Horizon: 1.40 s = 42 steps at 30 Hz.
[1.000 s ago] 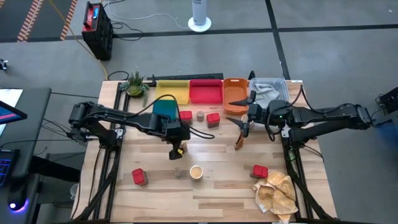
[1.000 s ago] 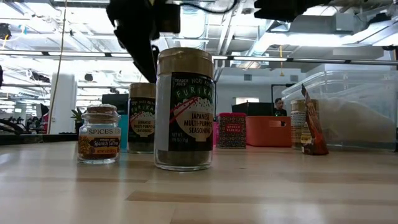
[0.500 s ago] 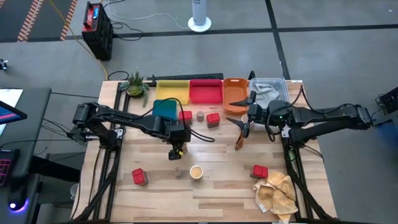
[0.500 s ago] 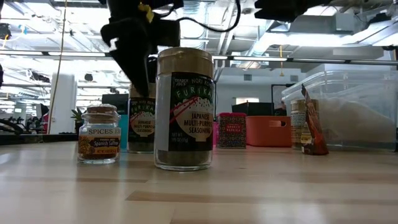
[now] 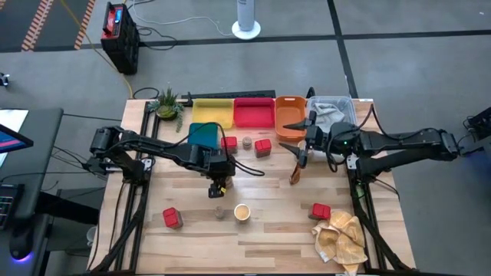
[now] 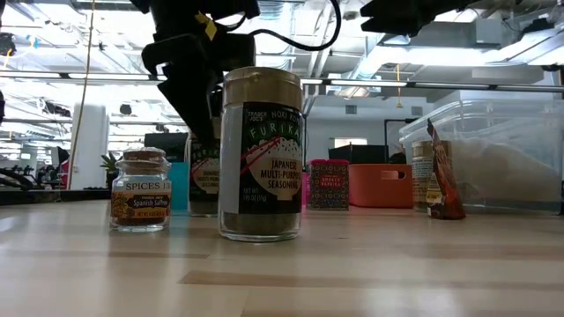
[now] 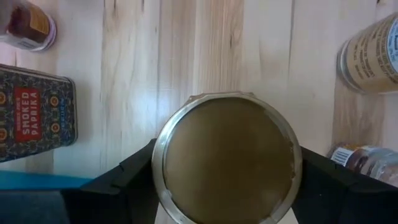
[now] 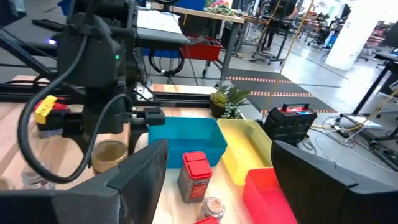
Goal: Sort spices by type
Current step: Put the center golden seasoning bottle into the yellow bin
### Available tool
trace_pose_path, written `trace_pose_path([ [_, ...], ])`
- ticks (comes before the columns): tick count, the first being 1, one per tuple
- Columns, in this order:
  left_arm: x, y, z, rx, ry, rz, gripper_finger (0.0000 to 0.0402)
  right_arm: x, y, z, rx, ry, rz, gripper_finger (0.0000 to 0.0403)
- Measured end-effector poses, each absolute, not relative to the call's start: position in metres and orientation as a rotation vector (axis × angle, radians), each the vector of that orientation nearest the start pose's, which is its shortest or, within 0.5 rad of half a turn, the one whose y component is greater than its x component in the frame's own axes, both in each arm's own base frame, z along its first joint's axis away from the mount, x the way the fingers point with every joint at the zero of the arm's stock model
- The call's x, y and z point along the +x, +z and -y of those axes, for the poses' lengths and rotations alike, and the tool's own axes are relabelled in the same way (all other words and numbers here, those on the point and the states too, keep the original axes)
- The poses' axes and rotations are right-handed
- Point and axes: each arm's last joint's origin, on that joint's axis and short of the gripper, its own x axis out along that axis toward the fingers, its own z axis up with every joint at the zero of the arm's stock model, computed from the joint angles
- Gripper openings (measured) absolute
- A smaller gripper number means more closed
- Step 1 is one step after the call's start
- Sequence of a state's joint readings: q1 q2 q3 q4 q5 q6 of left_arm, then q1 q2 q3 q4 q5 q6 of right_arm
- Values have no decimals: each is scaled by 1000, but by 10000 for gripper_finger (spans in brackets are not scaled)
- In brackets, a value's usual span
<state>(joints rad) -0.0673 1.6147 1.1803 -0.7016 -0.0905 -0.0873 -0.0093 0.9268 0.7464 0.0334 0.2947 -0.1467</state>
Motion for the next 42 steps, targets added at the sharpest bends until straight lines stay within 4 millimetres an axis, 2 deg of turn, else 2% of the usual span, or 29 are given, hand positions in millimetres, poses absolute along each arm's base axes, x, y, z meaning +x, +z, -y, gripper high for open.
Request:
trace_pose_path([
  [2,318,240,18,20,66,-1121,266,208,316,10,-166,-292,-168,317],
  [6,312,272,11,13,76,-1054,266,208,315,10,-159,-292,-173,317],
  [11,296,309,-5,-14,126,-987,266,208,315,10,-159,-292,-174,317],
  [14,281,319,-20,-3,208,-996,266,208,315,10,-159,-292,-175,317],
  [21,263,324,-67,3,407,-1027,266,208,316,10,-150,-294,-160,317],
  [28,257,314,-135,-29,558,-1033,266,208,316,10,-132,-295,-159,317],
  [34,239,305,-191,-127,661,-989,266,210,313,10,-134,-294,-179,317],
  [39,224,289,-227,-216,728,-1020,266,213,310,14,-135,-308,-190,317],
  [42,221,274,-241,-256,729,-1065,266,213,310,17,-134,-324,-197,317],
])
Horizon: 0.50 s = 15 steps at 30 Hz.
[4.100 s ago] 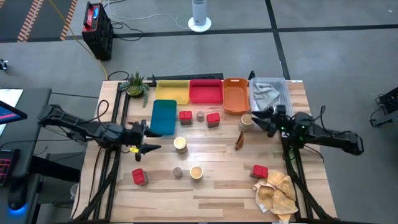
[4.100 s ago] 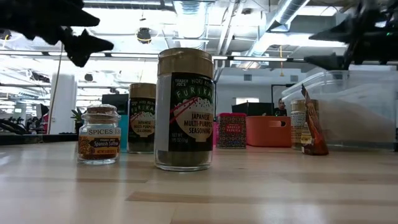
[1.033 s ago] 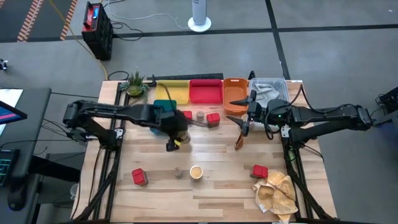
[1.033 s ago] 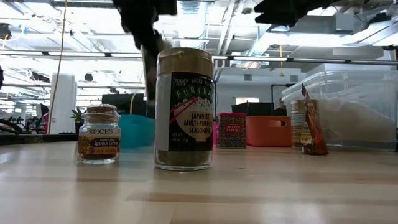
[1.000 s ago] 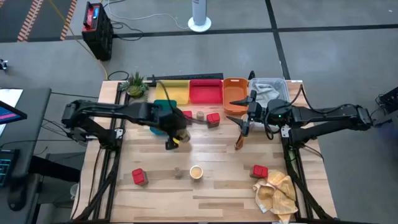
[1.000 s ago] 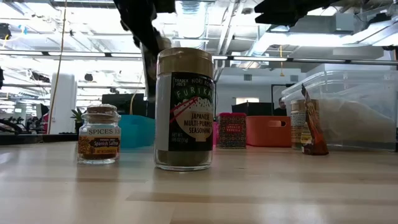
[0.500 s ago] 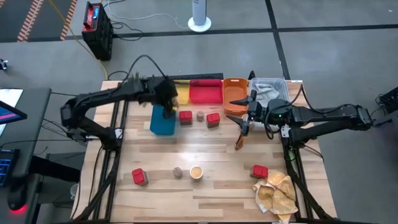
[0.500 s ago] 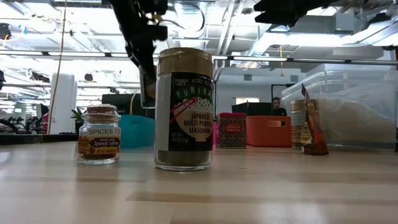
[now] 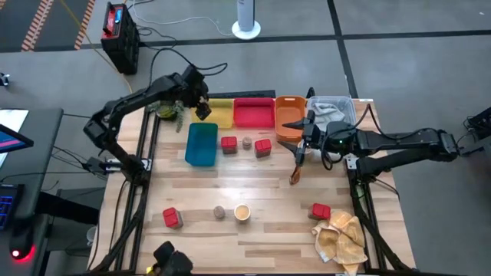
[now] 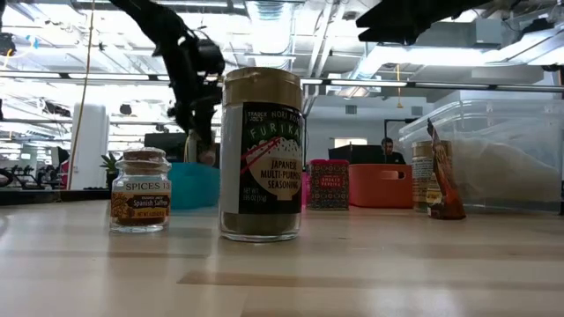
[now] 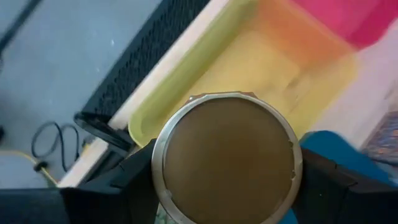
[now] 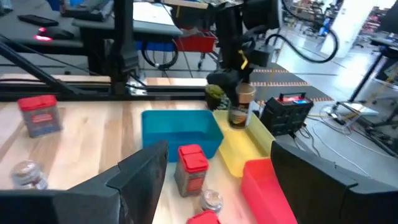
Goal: Sort spices by type
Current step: Put the center golden seasoning bottle into the yellow bin
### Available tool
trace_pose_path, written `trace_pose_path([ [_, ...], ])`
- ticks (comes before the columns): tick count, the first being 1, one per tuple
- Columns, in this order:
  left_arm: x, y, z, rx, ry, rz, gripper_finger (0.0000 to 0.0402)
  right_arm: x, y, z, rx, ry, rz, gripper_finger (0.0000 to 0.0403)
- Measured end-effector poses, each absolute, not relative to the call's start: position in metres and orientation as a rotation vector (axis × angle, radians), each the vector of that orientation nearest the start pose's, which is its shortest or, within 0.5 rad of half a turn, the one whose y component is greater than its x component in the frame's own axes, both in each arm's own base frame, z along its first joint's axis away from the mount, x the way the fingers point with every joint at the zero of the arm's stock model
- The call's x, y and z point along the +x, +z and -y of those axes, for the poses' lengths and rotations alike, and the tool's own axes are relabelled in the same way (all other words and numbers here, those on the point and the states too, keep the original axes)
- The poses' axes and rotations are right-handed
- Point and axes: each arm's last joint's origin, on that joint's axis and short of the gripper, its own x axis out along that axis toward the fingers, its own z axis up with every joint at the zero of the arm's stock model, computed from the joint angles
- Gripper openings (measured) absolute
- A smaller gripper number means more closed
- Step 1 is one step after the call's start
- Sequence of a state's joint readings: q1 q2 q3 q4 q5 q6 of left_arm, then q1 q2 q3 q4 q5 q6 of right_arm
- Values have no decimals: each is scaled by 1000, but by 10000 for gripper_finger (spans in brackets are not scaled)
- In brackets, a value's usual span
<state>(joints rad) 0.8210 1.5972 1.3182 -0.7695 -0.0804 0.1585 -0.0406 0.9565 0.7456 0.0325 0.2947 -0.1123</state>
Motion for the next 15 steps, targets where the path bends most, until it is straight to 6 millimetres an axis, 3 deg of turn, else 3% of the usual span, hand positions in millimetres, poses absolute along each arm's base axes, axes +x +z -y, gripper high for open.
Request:
trace_pose_path([
  [5,225,257,-249,-292,723,-1105,266,213,308,19,-130,-333,-211,317],
  [9,227,252,-251,-312,704,-1120,304,213,308,19,-128,-332,-215,317],
  [15,227,253,-251,-309,709,-1106,322,213,308,19,-127,-332,-215,317],
])
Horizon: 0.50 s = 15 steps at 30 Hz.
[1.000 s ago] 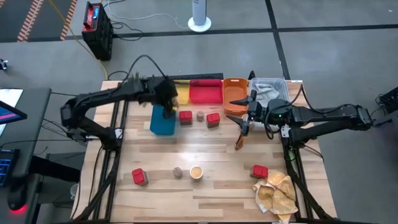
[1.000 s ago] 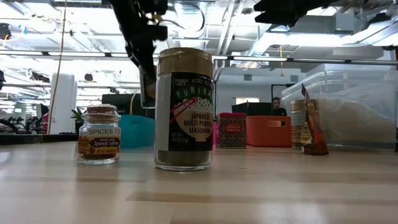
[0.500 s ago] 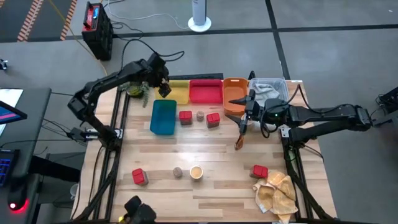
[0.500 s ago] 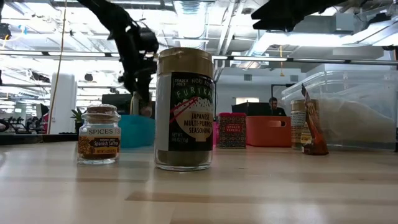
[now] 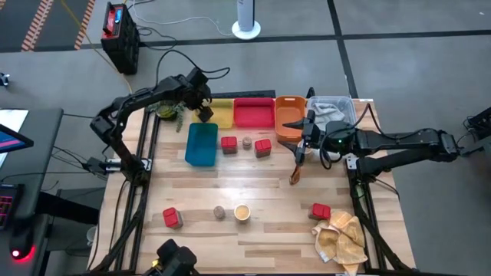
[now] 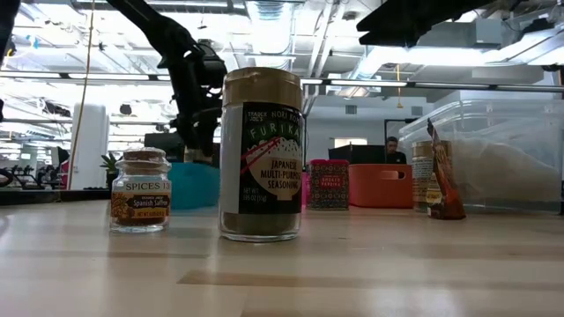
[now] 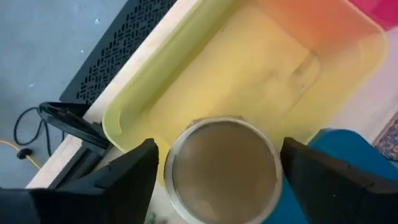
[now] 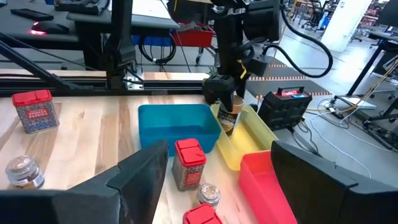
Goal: Sort spices by type
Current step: Put the center golden seasoning bottle into the yellow bin, then put the bottom golden seasoning bottle into the yellow bin
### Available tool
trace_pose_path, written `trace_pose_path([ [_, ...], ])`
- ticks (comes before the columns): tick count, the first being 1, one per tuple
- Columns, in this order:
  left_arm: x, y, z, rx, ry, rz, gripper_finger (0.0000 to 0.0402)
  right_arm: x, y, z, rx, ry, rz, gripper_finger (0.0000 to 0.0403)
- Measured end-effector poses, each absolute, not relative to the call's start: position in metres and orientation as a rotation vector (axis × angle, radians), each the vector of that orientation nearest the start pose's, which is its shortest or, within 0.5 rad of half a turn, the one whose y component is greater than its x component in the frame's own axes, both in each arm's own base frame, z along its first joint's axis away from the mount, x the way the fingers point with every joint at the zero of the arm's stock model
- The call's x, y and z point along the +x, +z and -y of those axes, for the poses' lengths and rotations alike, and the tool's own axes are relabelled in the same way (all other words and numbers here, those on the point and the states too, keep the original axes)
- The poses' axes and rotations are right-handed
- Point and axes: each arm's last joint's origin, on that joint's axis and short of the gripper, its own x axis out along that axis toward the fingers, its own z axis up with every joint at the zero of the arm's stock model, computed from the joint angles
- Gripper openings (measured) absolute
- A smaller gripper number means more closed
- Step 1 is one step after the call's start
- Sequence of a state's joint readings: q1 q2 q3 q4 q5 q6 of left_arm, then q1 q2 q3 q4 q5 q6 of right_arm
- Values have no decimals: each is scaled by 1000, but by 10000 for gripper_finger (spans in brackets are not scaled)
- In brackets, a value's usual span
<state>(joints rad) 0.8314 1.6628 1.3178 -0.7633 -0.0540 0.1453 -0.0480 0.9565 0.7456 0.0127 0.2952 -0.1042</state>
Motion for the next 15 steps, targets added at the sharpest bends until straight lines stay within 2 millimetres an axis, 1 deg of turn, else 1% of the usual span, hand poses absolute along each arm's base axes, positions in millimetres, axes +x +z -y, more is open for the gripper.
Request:
trace_pose_path([
  [2,226,260,-250,-294,705,-1100,320,213,308,19,-125,-332,-216,317],
  [3,225,267,-249,-280,706,-1084,320,213,308,19,-125,-332,-215,317],
  [6,225,292,-242,-227,698,-1029,320,213,308,19,-124,-332,-216,317],
  [8,226,312,-231,-186,651,-960,320,213,307,19,-121,-332,-219,317],
  [10,230,328,-211,-167,531,-883,320,213,307,19,-121,-332,-220,317],
  [12,238,340,-187,-167,408,-822,321,213,307,19,-126,-331,-221,317],
  [15,260,344,-140,-155,251,-825,321,208,308,20,-127,-345,-230,317],
])
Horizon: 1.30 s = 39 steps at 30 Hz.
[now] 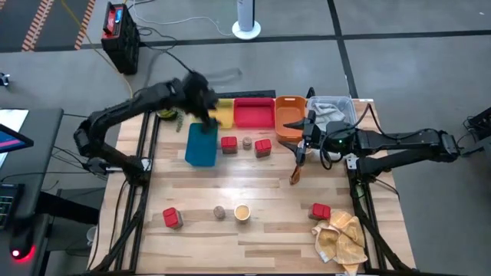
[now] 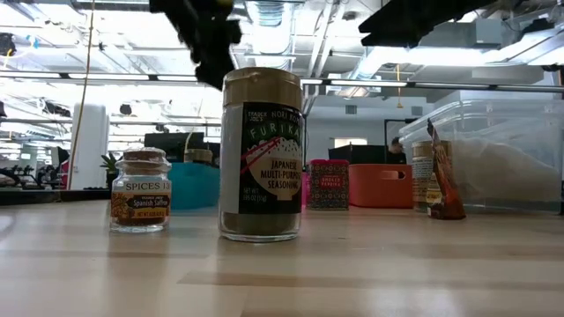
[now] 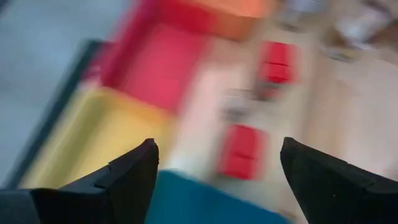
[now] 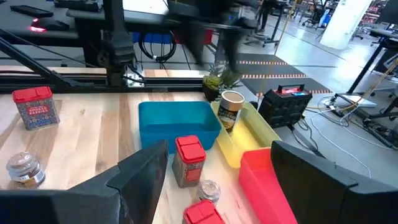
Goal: Sort spices by type
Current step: Put the bottom golden seasoning bottle into the yellow bin
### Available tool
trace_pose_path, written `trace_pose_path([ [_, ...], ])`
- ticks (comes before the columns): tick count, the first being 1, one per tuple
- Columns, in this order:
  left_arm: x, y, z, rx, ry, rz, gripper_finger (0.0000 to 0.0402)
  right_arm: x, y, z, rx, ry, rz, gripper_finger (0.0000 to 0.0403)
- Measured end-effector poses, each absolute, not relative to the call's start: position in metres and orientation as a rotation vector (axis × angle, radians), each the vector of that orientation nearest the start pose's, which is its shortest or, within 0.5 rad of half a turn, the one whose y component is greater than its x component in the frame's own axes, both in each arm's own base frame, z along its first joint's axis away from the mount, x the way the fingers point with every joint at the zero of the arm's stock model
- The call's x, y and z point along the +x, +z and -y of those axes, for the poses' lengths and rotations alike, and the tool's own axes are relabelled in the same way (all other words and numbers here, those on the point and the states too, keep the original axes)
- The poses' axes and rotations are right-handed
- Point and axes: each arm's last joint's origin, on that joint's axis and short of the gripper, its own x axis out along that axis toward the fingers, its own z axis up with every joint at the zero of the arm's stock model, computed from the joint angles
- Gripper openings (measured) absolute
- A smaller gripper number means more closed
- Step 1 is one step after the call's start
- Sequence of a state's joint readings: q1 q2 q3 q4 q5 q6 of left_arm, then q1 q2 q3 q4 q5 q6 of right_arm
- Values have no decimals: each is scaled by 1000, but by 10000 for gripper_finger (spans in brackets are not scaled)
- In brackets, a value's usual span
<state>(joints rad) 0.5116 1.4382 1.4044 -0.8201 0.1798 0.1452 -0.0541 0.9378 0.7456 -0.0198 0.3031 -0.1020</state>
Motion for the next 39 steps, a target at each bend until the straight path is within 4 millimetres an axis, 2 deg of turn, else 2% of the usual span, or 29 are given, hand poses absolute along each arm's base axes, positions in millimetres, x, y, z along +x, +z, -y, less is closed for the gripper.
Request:
trace_pose_path([
  [4,288,341,-64,-5,124,-886,322,195,310,22,-110,-409,-268,317],
  [7,302,338,-15,110,102,-866,322,184,307,23,-64,-434,-317,317],
  [12,314,335,37,72,49,-798,322,177,303,23,-6,-447,-364,317],
  [21,353,285,86,-93,-91,-869,322,184,298,23,-1,-448,-388,317],
  [25,368,275,97,-118,-163,-905,324,185,298,23,-2,-447,-384,317],
  [32,380,262,124,45,-264,-957,355,185,299,23,-6,-446,-379,317],
  [36,382,255,131,89,-286,-971,376,185,299,23,-8,-446,-379,317],
  [39,379,255,133,161,-240,-977,385,185,299,23,-9,-446,-376,317],
])
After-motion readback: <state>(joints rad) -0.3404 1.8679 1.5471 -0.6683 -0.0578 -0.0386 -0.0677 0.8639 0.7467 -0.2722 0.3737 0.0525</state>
